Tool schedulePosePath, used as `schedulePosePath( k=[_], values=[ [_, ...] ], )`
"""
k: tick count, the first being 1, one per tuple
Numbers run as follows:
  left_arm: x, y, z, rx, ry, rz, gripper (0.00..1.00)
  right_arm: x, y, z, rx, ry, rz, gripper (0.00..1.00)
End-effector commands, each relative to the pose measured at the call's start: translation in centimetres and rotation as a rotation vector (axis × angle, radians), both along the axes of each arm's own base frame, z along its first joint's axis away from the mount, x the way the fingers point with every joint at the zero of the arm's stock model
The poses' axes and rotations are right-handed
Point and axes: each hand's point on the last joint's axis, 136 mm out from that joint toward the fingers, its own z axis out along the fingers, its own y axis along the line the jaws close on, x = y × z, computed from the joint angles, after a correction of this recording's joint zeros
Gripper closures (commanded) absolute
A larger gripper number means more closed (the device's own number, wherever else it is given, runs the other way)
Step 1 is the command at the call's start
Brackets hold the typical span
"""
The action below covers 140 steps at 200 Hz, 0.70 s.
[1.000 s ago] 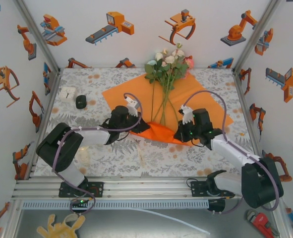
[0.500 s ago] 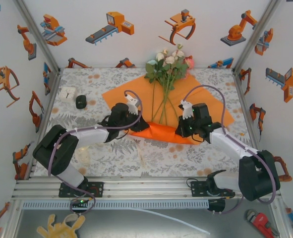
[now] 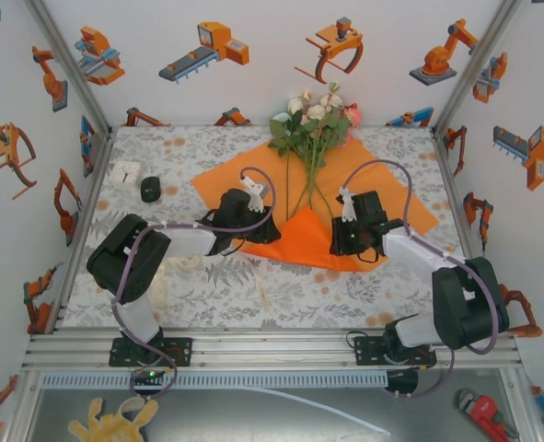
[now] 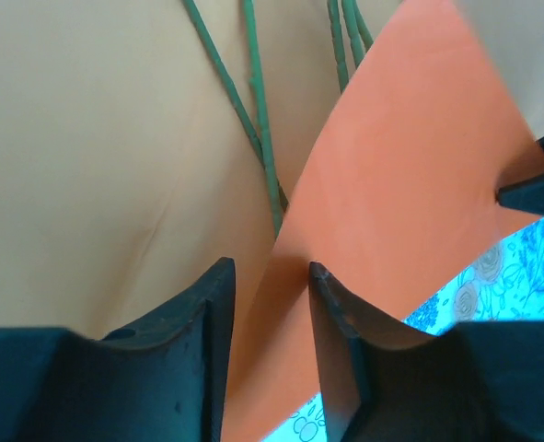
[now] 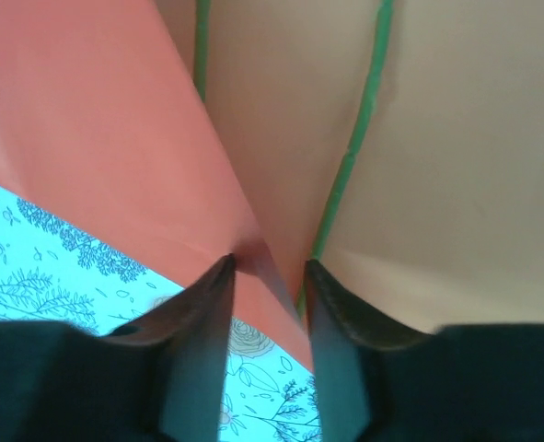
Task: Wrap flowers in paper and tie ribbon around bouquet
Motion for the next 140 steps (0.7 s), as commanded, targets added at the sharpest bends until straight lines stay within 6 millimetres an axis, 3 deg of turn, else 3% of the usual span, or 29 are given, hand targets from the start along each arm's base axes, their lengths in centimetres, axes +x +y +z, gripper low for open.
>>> schedulePosePath(
  k=[1,11,33,55,74,92,113,140],
  values=[
    [0.7,0.7,2.4,0.000,-0.055,0.035,0.46,1.3,-0.7,1.6,-0.012,-0.027,-0.063,0.51],
    [0.5,1.7,2.8,0.028,-0.064,0.056,0.41,1.4,-1.1,1.8,-0.036,-0.029,-0.073,0.46],
    [-0.4,4.4,4.5,0.106,-0.101,0.128,0.40,1.5,-1.8,2.8,-0.067,-0.047,-0.093,0.39],
    [-2.7,4.8,6.5,0.204,-0.180,0.124,0.39,1.5,-1.0,3.7,-0.017,-0.071,-0.069,0.38],
    [-5.8,2.1,7.5,0.201,-0.207,0.012,0.42,1.7,-0.8,3.6,-0.005,-0.085,-0.076,0.38],
    [-7.7,-0.6,6.6,0.152,-0.130,-0.072,0.49,2.0,-1.0,3.0,-0.020,-0.091,-0.087,0.38],
    [-7.5,-2.7,4.9,0.133,-0.103,-0.102,0.54,2.3,-1.3,2.2,-0.039,-0.081,-0.097,0.38],
    [-5.1,-4.2,3.2,0.153,-0.140,-0.086,0.54,2.8,-1.6,2.1,-0.058,-0.082,-0.119,0.38]
  ],
)
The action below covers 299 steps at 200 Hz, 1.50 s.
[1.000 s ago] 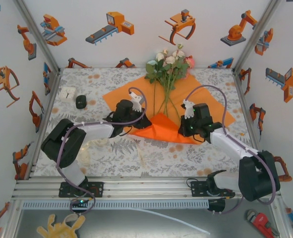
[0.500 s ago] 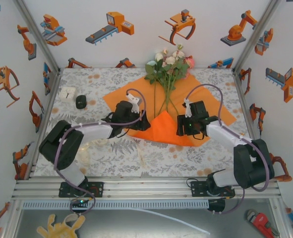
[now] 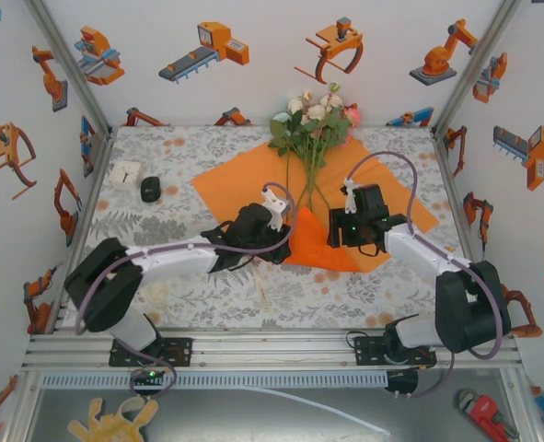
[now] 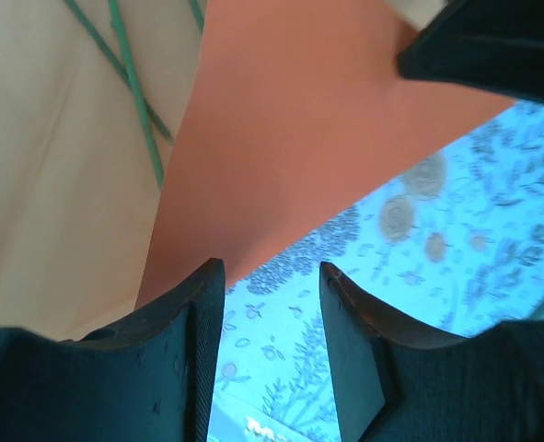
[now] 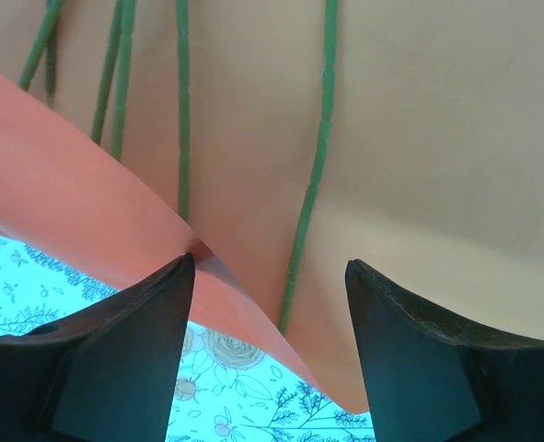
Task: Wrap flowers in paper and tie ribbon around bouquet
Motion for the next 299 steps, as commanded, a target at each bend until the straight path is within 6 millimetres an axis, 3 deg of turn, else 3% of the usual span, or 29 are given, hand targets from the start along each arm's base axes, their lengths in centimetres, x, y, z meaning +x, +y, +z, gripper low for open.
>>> schedulePosePath(
  k=[1,32,51,63,78,107,131,164,213,233,266,299],
  values=[
    [2.0,-1.7,-0.1,-0.024,-0.034,0.000,0.54,0.9,-0.7,0.2,-0.019,-0.020,-0.049,0.38],
    [3.7,-2.0,-0.8,-0.054,-0.022,0.045,0.55,-0.2,-1.8,3.1,-0.009,-0.008,-0.134,0.38],
    [4.6,-1.1,-2.7,-0.032,0.017,0.112,0.56,-2.1,-2.6,5.8,0.072,0.014,-0.263,0.38],
    [5.0,-0.6,-3.9,-0.026,0.053,0.139,0.59,-3.6,-1.3,6.8,0.218,0.047,-0.312,0.40],
    [5.0,-0.2,-4.5,-0.035,0.068,0.159,0.60,-4.9,2.5,8.0,0.444,0.072,-0.290,0.40],
    [4.8,0.5,-5.0,-0.024,0.071,0.163,0.60,-5.2,6.9,6.2,0.613,0.142,-0.342,0.41],
    [5.0,0.8,-5.1,-0.056,0.084,0.160,0.59,-4.2,7.6,2.6,0.573,0.211,-0.396,0.44],
    [5.4,2.9,-5.3,-0.107,0.117,0.223,0.60,-4.3,4.8,-2.4,0.431,0.250,-0.511,0.46],
    [5.3,4.8,-4.5,-0.203,0.105,0.226,0.54,-6.8,-0.2,-6.3,0.304,0.269,-0.633,0.47],
    [5.3,5.0,-3.2,-0.262,0.099,0.199,0.51,-7.2,-1.2,-7.0,0.284,0.266,-0.645,0.47],
    [4.4,5.0,1.7,-0.296,0.033,0.132,0.49,-7.5,-2.4,-6.9,0.221,0.262,-0.648,0.48],
    [2.0,4.6,3.6,-0.108,-0.083,0.113,0.56,-7.3,-4.8,-6.8,0.205,0.261,-0.714,0.49]
  ],
)
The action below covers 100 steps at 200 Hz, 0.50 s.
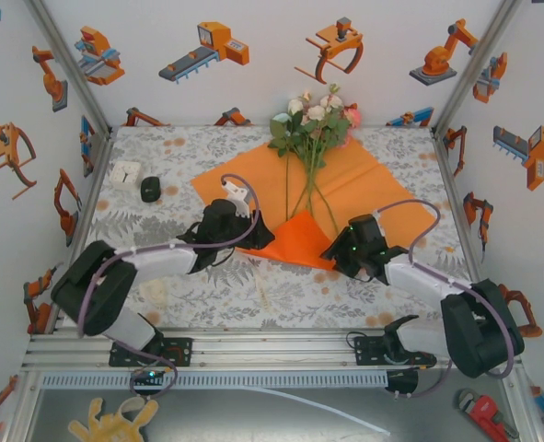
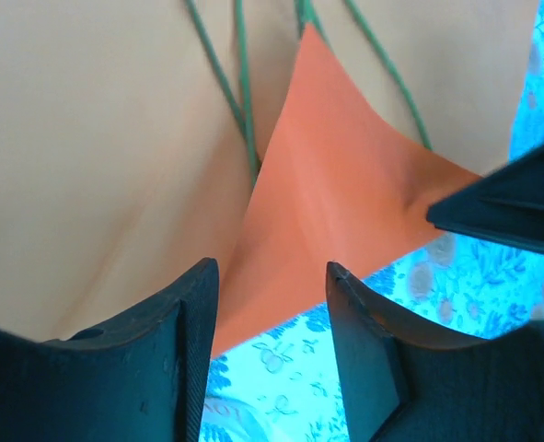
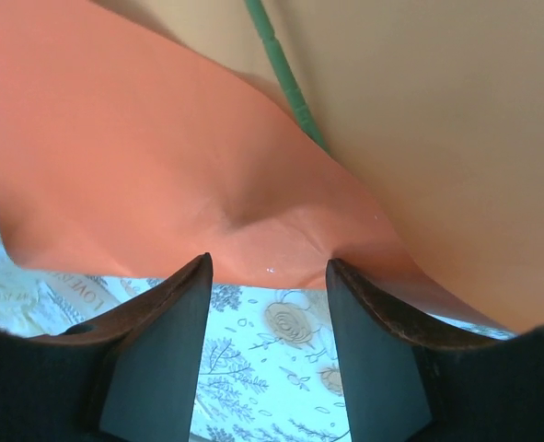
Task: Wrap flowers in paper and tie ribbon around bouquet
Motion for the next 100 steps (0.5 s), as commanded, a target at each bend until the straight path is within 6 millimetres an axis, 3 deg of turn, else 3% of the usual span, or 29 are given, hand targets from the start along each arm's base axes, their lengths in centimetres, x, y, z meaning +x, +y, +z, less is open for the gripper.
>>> schedulePosePath(
  k=[1,41,73,100],
  values=[
    [-1.8,-0.6,1.1,0.144,-0.071,-0.039,0.56,-2.1,-4.2,-2.6,-0.153,0.104,-0.055,0.49],
    [-3.0,-4.9,-2.0,0.182,0.142,-0.130,0.86,-1.7,-5.0,-2.9,-0.123,0.136,-0.071,0.50],
    [-2.5,-6.9,-3.8,0.177,0.141,-0.160,0.96,-1.3,-5.2,-2.7,-0.117,0.136,-0.066,0.50],
    [-3.8,-8.8,-4.4,0.134,0.147,-0.291,1.00,-1.5,-6.3,-3.2,-0.124,0.176,-0.089,0.51]
  ],
)
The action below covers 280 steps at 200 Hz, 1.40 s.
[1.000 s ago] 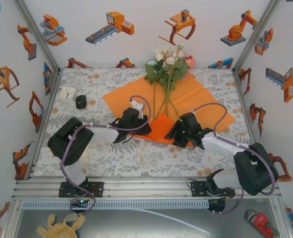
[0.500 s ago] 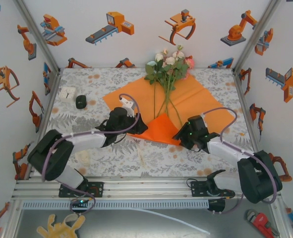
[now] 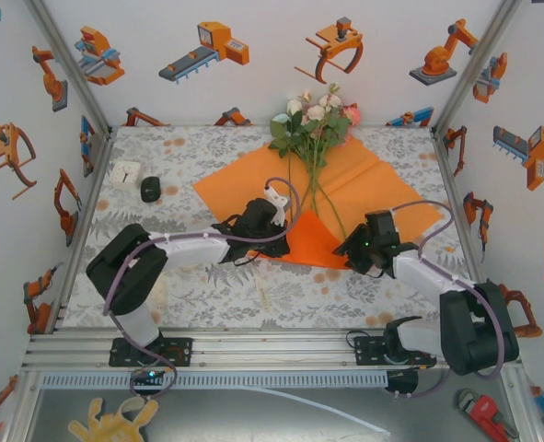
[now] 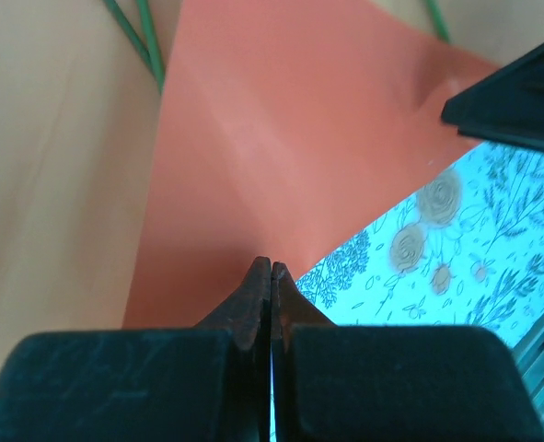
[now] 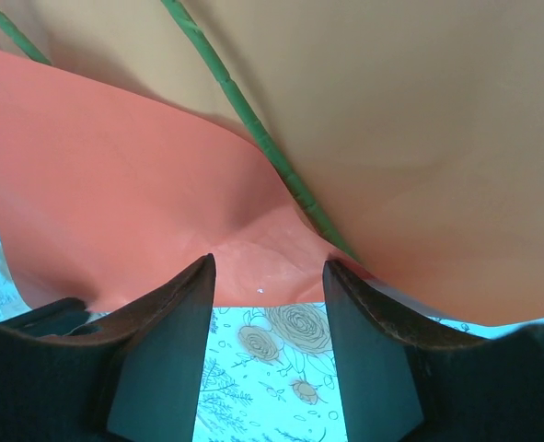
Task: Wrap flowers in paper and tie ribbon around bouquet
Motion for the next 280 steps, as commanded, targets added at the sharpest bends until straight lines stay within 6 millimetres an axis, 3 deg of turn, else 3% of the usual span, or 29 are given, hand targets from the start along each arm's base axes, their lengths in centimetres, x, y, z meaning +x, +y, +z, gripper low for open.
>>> schedulePosePath(
  k=[1,23,53,97,142,174,189,212,236,257,280],
  values=[
    [-1.2,-2.3,1.0,-0.072,0.008,-0.124,1.00,-2.4,-3.0,-2.9,-0.120,0.141,-0.023,0.51],
    [-1.2,-1.9,-0.1,-0.035,0.012,-0.126,1.00,-2.3,-3.9,-2.7,-0.127,0.161,-0.040,0.51],
    [1.5,0.3,-1.7,0.091,-0.080,-0.018,0.84,-2.5,-4.4,-2.8,-0.124,0.187,-0.050,0.51],
    [2.9,-0.9,-2.0,0.005,-0.072,-0.054,0.81,-1.6,-3.8,-0.5,-0.095,0.143,0.002,0.50],
    [4.5,-0.6,-2.9,-0.011,-0.047,0.001,0.82,1.0,0.0,3.2,0.122,-0.025,0.076,0.48],
    [5.7,1.5,-3.7,-0.002,-0.028,0.102,0.80,0.8,-2.6,1.1,-0.026,0.060,0.008,0.48],
    [6.0,1.8,-2.3,-0.070,-0.038,0.095,0.74,0.8,-3.3,0.2,-0.076,0.086,0.017,0.48],
    [5.3,1.7,2.9,-0.140,-0.085,0.053,0.64,0.6,-3.5,-1.3,-0.094,0.131,0.022,0.49],
    [3.4,2.8,7.9,-0.122,-0.177,0.062,0.63,0.4,-3.5,-2.0,-0.081,0.147,-0.004,0.49],
    [-0.2,1.7,8.7,-0.102,-0.203,-0.014,0.71,0.2,-3.7,-2.3,-0.085,0.150,-0.016,0.49],
    [-3.7,-1.2,6.0,-0.089,-0.133,-0.155,0.83,0.3,-3.8,-2.4,-0.088,0.153,-0.019,0.49]
  ],
)
